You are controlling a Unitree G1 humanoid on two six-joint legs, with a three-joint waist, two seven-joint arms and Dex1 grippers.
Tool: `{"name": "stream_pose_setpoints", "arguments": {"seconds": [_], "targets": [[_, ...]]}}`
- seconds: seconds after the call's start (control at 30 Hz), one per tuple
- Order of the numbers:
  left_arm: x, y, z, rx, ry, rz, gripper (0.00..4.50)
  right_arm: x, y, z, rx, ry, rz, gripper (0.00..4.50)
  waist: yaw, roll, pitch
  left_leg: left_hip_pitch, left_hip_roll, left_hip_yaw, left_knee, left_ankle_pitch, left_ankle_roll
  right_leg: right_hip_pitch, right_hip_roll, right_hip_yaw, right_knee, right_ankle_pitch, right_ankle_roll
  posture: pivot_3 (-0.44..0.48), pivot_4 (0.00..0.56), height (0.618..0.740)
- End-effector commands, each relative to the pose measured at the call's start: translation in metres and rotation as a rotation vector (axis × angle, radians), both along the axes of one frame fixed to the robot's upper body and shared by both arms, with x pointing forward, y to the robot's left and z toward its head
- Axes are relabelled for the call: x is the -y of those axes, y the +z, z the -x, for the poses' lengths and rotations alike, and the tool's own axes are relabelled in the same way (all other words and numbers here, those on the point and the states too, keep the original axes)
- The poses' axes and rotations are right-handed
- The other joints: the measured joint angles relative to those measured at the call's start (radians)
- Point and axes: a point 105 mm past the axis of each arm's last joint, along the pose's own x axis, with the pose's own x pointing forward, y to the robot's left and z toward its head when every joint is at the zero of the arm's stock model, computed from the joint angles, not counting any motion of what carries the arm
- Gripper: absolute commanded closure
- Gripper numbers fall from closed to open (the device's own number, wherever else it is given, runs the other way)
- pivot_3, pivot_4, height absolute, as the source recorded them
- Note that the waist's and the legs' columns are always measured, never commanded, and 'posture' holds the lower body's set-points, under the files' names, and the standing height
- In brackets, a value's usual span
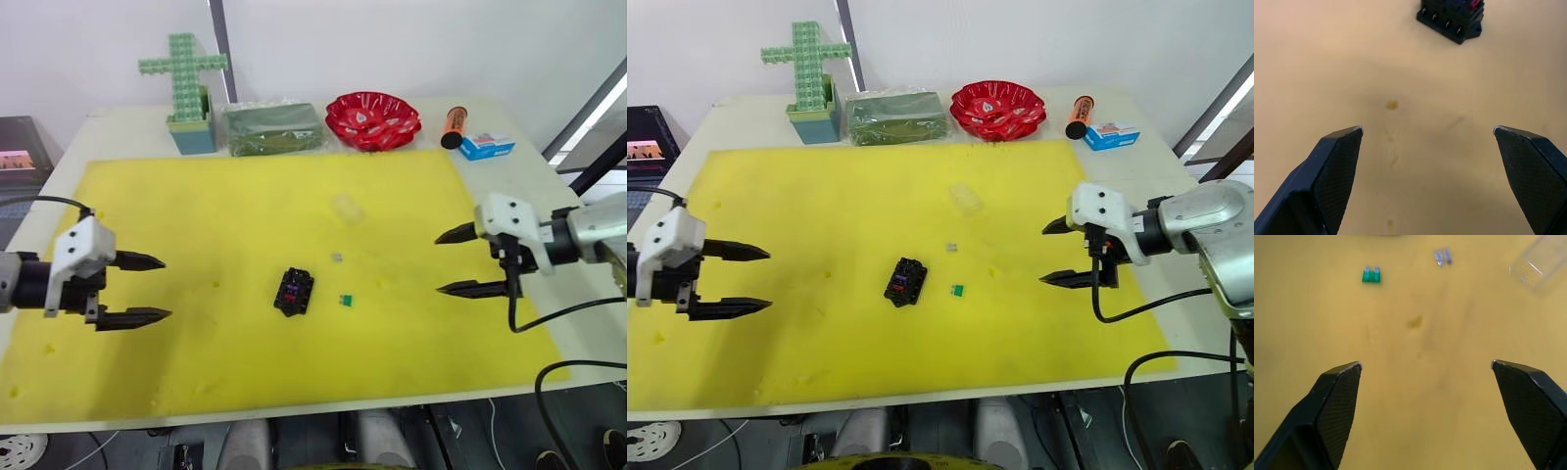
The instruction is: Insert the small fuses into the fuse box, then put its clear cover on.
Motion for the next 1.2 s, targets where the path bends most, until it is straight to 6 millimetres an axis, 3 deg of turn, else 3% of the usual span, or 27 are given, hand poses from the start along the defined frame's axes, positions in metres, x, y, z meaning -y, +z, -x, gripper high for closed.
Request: {"name": "stream_pose_setpoints", "arguments": {"seconds": [0.03,0.23,0.47,0.67,0.77,0.87,1.2], "targets": [[-0.006,0.012,0.002,0.05,0.013,-0.025,0.0,0.008,0.011,0.001,0.032,-0.015,0.005,0.03,0.001,0.001,0.001,0.0,0.0,0.0,0.0,0.0,0.0,0.0,0.0,0.0,0.0,0.0,0.0,0.0,0.15,0.74],[0.008,0.008,0.001,0.057,-0.014,0.013,0.0,-0.004,0.007,0.001,-0.038,-0.03,-0.079,0.03,0.001,0.002,0.001,-0.001,0.0,0.001,0.0,0.0,0.0,0.001,0.0,0.0,-0.003,0.0,0.0,0.0,0.15,0.74],[0.062,0.004,0.008,0.026,-0.171,0.129,0.0,-0.042,-0.013,0.008,-0.404,-0.171,-0.313,0.03,0.002,0.002,0.001,-0.001,0.0,0.0,0.0,0.0,0.0,0.001,0.0,0.001,-0.002,0.0,0.0,0.0,0.15,0.74],[0.085,0.001,0.017,-0.002,-0.252,0.151,0.0,-0.068,-0.037,0.021,-0.607,-0.236,-0.352,0.03,0.002,0.001,0.001,-0.001,0.0,0.0,0.0,0.0,0.0,0.001,0.0,0.001,-0.002,0.001,0.0,0.0,0.15,0.74],[0.095,0.002,0.02,0.0,-0.287,0.165,0.0,-0.083,-0.049,0.033,-0.688,-0.232,-0.362,0.66,0.003,0.001,0.0,-0.001,-0.001,0.0,0.0,0.0,0.0,0.002,0.0,0.001,-0.002,0.001,0.0,0.0,0.15,0.74],[0.1,0.006,0.02,0.014,-0.303,0.178,0.0,-0.089,-0.059,0.032,-0.69,-0.267,-0.356,1.72,0.005,0.001,0.0,-0.001,-0.001,-0.001,0.0,0.0,0.0,0.002,0.001,0.001,-0.001,0.001,0.0,0.0,0.15,0.74],[0.123,0.018,0.028,0.046,-0.373,0.236,0.0,-0.093,-0.075,0.015,-0.773,-0.425,-0.448,1.72,0.004,-0.001,-0.001,-0.001,-0.002,-0.002,0.001,0.0,0.0,0.003,0.001,0.001,0.0,0.001,0.001,0.0,0.15,0.74]]}}
